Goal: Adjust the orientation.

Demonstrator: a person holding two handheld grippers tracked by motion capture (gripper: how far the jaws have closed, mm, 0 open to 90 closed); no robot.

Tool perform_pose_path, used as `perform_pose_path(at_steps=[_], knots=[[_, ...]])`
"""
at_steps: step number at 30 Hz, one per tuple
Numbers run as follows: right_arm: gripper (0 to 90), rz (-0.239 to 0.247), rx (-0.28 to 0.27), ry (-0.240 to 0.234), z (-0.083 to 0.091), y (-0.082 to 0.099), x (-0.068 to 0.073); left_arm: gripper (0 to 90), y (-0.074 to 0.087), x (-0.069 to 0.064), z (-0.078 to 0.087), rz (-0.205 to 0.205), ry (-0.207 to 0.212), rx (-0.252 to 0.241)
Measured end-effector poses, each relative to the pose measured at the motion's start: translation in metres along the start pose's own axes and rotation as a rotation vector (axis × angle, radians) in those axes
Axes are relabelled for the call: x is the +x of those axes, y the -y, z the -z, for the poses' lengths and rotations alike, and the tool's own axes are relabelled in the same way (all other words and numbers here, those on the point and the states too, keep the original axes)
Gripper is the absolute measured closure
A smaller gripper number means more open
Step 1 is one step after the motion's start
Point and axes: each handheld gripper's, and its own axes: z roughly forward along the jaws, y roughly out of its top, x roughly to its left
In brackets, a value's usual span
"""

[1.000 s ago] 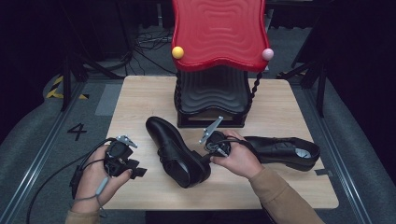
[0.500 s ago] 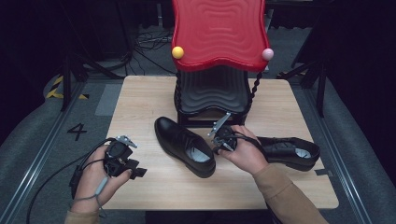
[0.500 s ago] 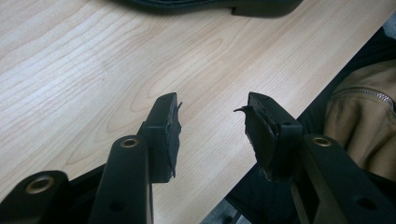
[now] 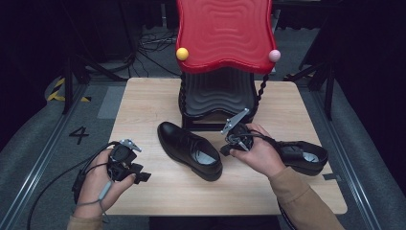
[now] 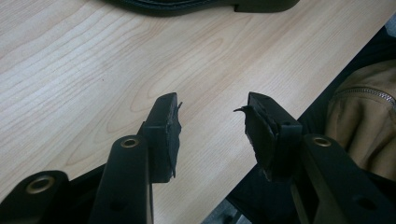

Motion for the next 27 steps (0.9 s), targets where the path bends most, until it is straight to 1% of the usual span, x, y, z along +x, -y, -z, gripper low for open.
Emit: perform_pose_path(at_steps=[3,4,5,7,10,12,13,16,17,18,20,21,22,23,24,25,27], knots=[[79.4,0.031,-0.005,-0.022,0.001,-0.006,0.01,55.0,0.0,0.0,-0.001,0.0,0.003,0.0],[78.3,0.043,0.001,-0.034,0.0,-0.008,0.014,55.0,0.0,0.0,0.0,0.0,0.004,0.0],[77.0,0.066,0.006,-0.044,-0.002,-0.011,0.019,55.0,0.0,0.0,0.0,-0.001,0.008,-0.002],[73.2,0.094,0.013,-0.058,-0.005,-0.015,0.025,55.0,0.0,-0.001,0.0,-0.004,0.015,-0.007],[68.8,0.125,0.026,-0.074,-0.013,-0.02,0.033,55.1,-0.001,-0.001,0.0,-0.008,0.016,-0.007],[65.7,0.156,0.045,-0.087,-0.023,-0.024,0.036,55.1,-0.001,-0.001,-0.001,-0.006,0.014,-0.006],[65.9,0.15,0.057,-0.093,-0.027,-0.024,0.038,55.1,-0.001,-0.001,-0.001,-0.006,0.015,-0.007],[66.6,0.158,0.105,-0.099,-0.043,-0.027,0.041,55.1,-0.001,0.0,-0.001,-0.009,0.016,-0.005],[66.6,0.158,0.105,-0.099,-0.043,-0.027,0.041,55.1,-0.001,0.0,-0.001,-0.009,0.016,-0.005],[67.5,0.153,0.125,-0.1,-0.05,-0.028,0.042,55.1,0.0,0.0,-0.002,-0.008,0.018,-0.005],[72.3,0.159,0.143,-0.101,-0.058,-0.029,0.043,55.0,0.0,0.0,-0.001,-0.007,0.017,-0.008],[77.4,0.164,0.153,-0.087,-0.062,-0.029,0.043,55.0,0.0,0.001,-0.001,-0.007,0.017,-0.009],[80.8,0.167,0.157,-0.07,-0.063,-0.029,0.042,55.1,0.001,0.0,-0.001,-0.001,0.018,-0.012],[82.3,0.147,0.154,-0.079,-0.063,-0.029,0.041,55.0,0.001,0.001,-0.001,0.002,0.018,-0.014],[82.3,0.147,0.154,-0.079,-0.063,-0.029,0.041,54.9,0.001,0.001,-0.001,0.002,0.018,-0.014],[82.9,0.132,0.151,-0.082,-0.063,-0.029,0.04,54.9,0.001,0.001,-0.001,-0.001,0.017,-0.015],[83.8,0.134,0.134,-0.065,-0.063,-0.027,0.043,55.0,0.001,0.001,-0.001,0.0,0.017,-0.015]])
